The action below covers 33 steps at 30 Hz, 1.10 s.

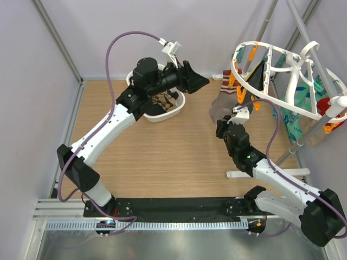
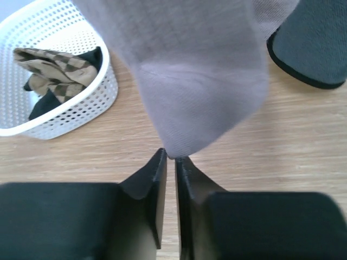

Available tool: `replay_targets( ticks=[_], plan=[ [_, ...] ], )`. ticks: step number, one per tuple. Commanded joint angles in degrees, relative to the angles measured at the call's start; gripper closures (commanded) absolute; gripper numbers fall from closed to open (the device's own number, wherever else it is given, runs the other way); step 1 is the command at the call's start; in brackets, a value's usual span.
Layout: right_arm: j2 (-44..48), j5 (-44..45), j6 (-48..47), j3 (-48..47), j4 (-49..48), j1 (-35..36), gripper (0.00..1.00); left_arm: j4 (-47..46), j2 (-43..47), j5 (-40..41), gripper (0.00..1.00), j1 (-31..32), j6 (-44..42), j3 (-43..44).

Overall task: Remove the socks clipped to the hanger
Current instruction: Remove the sock from the hanger.

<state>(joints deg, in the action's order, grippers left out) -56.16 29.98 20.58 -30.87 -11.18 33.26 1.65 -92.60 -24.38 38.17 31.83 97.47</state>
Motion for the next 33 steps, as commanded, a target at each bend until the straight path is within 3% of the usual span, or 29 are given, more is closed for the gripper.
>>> replay_targets(
  ticks=[1,5,23,33],
  plan=[
    [3.9,-4.2,-0.9,0.7,-3.4,-0.1,0.84,1.2,-0.3,4.9,0.39,3.9,-6.4,4.7],
    [6.2,-8.3,-0.6,1.7,-3.2,-0.1,0.99,-1.4,-2.1,5.0,0.39,5.9,-8.5,5.9],
    [16.2,-13.1,-0.9,5.1,2.7,-0.1,0.99,1.7,-15.3,-11.9,0.39,6.0,-13.6,22.9],
    [17.2,-13.0,-1.2,4.8,4.1,-0.1,0.99,3.8,-21.3,-14.3,0.39,5.6,-12.8,30.1]
  ],
)
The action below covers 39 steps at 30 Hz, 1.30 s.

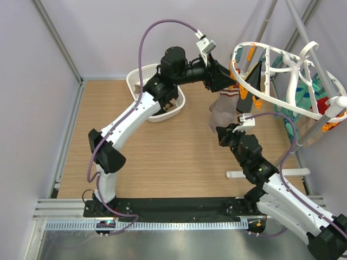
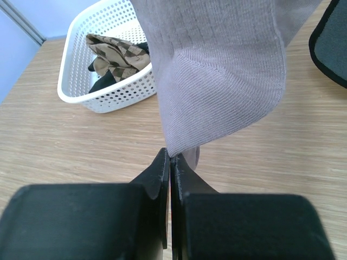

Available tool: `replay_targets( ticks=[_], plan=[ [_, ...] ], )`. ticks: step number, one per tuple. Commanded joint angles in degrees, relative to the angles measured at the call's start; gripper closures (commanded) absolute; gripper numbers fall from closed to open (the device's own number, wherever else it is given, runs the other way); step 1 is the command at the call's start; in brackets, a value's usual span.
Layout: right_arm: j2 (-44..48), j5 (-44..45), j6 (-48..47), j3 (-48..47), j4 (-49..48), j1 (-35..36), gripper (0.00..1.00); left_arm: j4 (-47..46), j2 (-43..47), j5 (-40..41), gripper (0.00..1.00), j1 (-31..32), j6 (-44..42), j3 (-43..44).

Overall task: Remove the socks clipped to the hanger
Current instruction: Remove the sock from the hanger.

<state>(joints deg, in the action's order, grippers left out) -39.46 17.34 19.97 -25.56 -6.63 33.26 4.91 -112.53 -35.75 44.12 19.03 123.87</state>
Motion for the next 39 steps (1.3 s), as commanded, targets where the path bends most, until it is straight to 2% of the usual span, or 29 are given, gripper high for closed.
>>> replay_targets(
  ticks=[1,9,22,25,28,29,30,37,38,39],
  plan=[
    [0.5,-0.6,-0.7,-0.5,-0.4,-0.1,0.99,0.8,-1.7,-3.0,0.39,-0.4,0.0,4.3],
    [1.8,-0.9,-0.8,-1.0,0.7,-0.1,0.99,-0.5,-4.0,-3.7,0.44,-0.9,2.2,6.5],
    [2.1,-1.0,-0.7,-0.5,1.5,-0.1,0.99,-9.3,-5.7,-8.0,0.49,-0.9,10.4,6.0],
    [2.2,-0.9,-0.7,-0.6,1.5,-0.1,0.99,-9.4,-5.8,-7.9,0.6,-0.9,10.6,6.1],
    [2.3,-0.9,-1.0,-0.7,1.7,-0.1,0.99,-9.0,-5.9,-7.1,0.83,-0.9,10.9,6.2],
    [2.2,-0.9,-1.0,-0.7,1.7,-0.1,0.99,-8.8,-5.9,-6.7,0.98,-0.9,11.0,6.4],
    [2.3,-1.2,-0.8,-0.8,1.7,-0.2,0.99,-8.3,-5.9,-6.1,1.0,-0.9,11.1,6.4],
    [2.7,-2.0,0.2,-1.1,3.1,-0.1,0.99,-5.8,-4.8,-3.8,1.0,-1.1,10.5,4.8],
    [2.9,-2.5,0.2,-1.2,3.6,-0.1,0.99,-5.8,-4.5,-3.9,0.9,-1.2,10.3,4.0],
    [2.9,-2.8,0.5,-1.3,4.8,0.0,0.99,-5.8,-4.1,-4.0,0.73,-1.4,10.4,2.4]
  ],
)
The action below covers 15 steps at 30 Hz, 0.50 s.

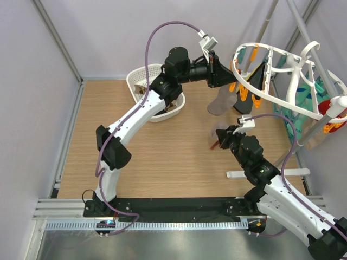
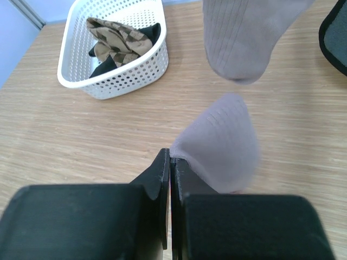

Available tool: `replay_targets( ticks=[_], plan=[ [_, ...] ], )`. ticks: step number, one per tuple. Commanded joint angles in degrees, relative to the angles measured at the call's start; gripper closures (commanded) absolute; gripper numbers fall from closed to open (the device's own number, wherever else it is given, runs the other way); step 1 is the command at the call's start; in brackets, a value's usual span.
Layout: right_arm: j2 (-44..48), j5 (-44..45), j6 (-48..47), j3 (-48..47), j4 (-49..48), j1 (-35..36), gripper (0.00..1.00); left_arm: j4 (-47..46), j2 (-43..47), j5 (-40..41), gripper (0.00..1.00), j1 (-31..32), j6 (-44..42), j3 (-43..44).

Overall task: Remove the socks clipped to the hanger
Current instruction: Remove the sock from the hanger.

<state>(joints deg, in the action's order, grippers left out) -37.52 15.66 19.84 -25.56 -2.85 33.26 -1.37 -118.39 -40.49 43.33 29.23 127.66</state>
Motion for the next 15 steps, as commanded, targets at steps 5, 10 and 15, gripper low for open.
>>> replay_targets(
  ticks=[5,10,15],
  plan=[
    [1.6,-6.3,2.4,-3.0,4.8,-0.1,0.99,0.0,7.5,3.0,0.36,-2.1,-1.1,-10.2],
    [1.1,-11.3,3.6,-7.0,6.8,0.0,0.99,0.7,14.8,3.0,0.36,-6.0,-3.1,-24.9],
    [-1.2,-14.8,5.8,-12.2,6.4,0.0,0.99,1.1,26.3,0.4,0.33,-9.1,-9.0,-40.4]
  ],
)
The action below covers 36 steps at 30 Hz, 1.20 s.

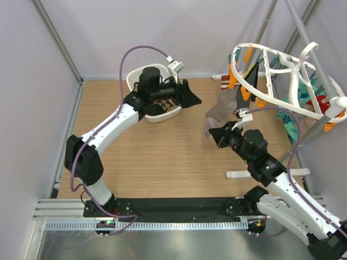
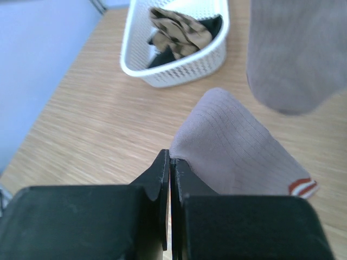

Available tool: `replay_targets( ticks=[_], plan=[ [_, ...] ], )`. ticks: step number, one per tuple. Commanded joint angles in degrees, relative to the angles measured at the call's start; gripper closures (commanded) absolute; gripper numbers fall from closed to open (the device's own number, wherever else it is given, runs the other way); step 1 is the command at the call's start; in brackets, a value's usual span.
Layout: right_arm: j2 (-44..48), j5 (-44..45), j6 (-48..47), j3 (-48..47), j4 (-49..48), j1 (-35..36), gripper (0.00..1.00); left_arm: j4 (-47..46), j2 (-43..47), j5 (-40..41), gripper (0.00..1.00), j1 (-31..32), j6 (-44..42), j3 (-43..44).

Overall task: Remove the socks clipped to the hanger
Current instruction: Remove the sock from the hanger.

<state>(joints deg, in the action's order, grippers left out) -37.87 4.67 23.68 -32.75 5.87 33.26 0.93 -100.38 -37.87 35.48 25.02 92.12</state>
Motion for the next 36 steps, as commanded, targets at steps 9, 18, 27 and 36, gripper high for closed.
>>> replay_targets(
  ticks=[9,18,27,36],
  plan=[
    [-6.9,-14.1,7.3,-11.5,-11.8,0.1,0.99,-8.2,12.0,-17.5,0.27,-1.2,1.3,-17.0],
    [-8.4,-16.0,8.1,-13.5,-14.0,0.8,0.99,-1.6,11.8,-16.6,0.24,-1.7,-4.3,-17.1],
    [-7.4,-17.0,8.7,-13.5,-14.0,0.8,0.99,-3.1,7.8,-21.5,0.24,-2.5,-1.7,-13.8],
    [-8.0,-17.0,9.4,-13.3,-15.2,0.8,0.99,-20.0,5.2,-25.7,0.5,-1.5,13.5,-16.4]
  ],
)
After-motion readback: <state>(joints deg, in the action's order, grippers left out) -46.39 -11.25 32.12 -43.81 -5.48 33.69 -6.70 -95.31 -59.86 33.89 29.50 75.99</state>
